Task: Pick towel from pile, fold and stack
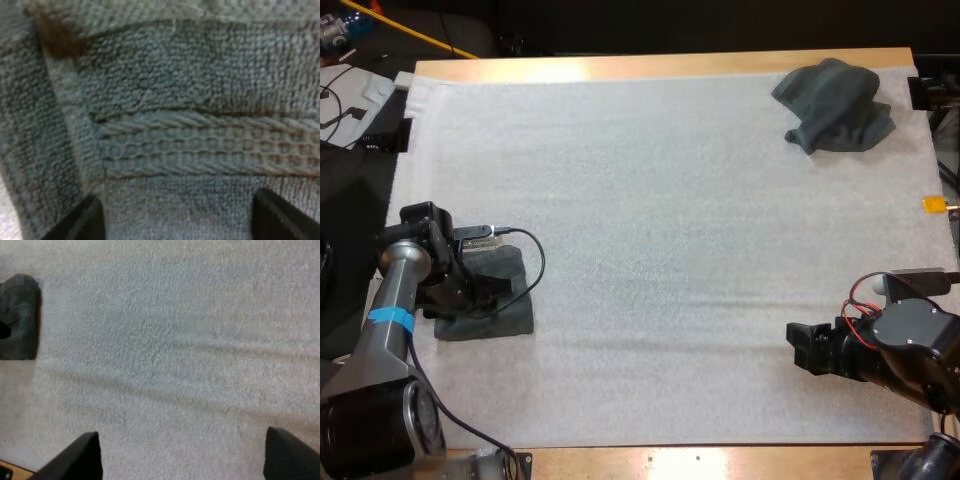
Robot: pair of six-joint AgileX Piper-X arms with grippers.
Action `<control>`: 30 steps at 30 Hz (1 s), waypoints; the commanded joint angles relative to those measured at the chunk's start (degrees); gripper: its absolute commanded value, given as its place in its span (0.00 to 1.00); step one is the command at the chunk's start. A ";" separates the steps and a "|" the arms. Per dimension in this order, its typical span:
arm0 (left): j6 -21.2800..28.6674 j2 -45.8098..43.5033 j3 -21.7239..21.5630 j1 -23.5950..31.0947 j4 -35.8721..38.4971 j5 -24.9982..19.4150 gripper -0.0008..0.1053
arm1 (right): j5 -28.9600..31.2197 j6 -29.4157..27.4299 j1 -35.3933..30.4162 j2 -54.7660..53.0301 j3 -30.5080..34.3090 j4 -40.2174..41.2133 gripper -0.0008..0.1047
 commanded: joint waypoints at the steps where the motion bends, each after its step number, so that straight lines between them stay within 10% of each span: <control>1: -0.78 -0.03 -0.19 -0.38 -0.85 2.73 0.57 | -0.40 0.04 0.14 -0.26 -0.30 0.18 0.62; 30: -1.07 -7.66 -8.22 -0.20 1.13 13.83 0.57 | 0.07 -0.06 0.10 -0.37 -0.29 -0.24 0.62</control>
